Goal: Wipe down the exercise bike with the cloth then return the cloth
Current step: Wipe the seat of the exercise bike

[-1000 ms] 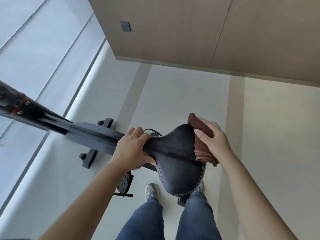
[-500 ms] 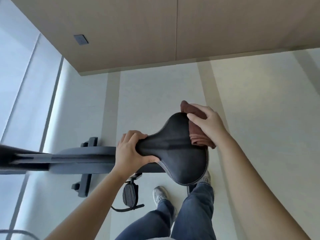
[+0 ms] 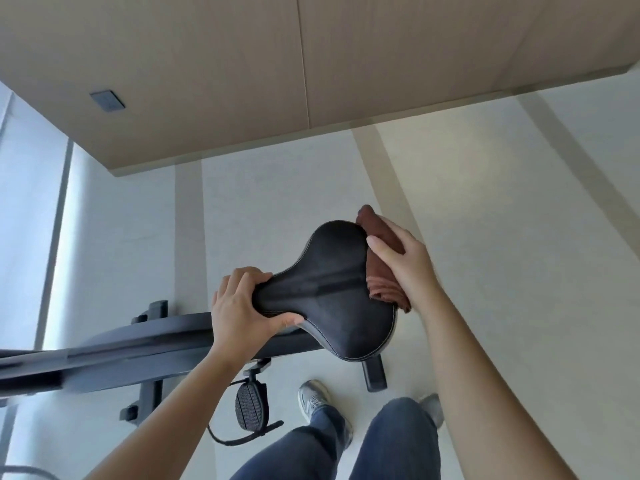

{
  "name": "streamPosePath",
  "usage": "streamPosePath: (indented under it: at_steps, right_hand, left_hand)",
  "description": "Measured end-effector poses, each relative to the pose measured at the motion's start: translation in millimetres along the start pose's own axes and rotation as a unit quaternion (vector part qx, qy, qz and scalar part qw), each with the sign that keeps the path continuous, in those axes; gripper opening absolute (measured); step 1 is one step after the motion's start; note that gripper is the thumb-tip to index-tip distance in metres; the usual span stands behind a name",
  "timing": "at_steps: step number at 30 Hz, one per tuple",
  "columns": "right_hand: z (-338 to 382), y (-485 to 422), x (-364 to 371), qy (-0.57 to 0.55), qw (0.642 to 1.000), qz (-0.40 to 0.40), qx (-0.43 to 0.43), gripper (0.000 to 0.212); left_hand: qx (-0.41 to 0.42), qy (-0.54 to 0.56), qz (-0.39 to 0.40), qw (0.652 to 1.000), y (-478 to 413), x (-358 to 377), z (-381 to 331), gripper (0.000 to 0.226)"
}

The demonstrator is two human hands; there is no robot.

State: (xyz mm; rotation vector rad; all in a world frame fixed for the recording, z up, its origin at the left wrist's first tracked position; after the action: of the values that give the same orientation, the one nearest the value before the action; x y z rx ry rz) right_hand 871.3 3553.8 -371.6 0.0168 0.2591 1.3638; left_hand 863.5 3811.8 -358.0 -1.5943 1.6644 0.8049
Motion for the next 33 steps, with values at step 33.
streamPosePath:
  at_steps: [33]
  right_hand:
    - [-28.2,110.8,-5.1,-0.047,0.950,-0.310,-0.005,0.036]
  left_hand:
    - [0.013,0.006,0.014,1.000,-5.9,8.2,8.5,0.069]
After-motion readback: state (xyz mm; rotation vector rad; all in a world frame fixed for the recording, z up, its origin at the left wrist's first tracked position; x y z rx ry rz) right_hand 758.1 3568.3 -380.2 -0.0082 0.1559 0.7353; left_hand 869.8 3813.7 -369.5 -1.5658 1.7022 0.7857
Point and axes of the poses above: each hand's wrist, its own y-axis away from the middle knuckle, its own x-axis out of the palm, z = x × y, the point moved 9 cm from there along -y, towards the middle knuckle, and after that the axes turned 4 degrees about -x, right-handed, at the moved point
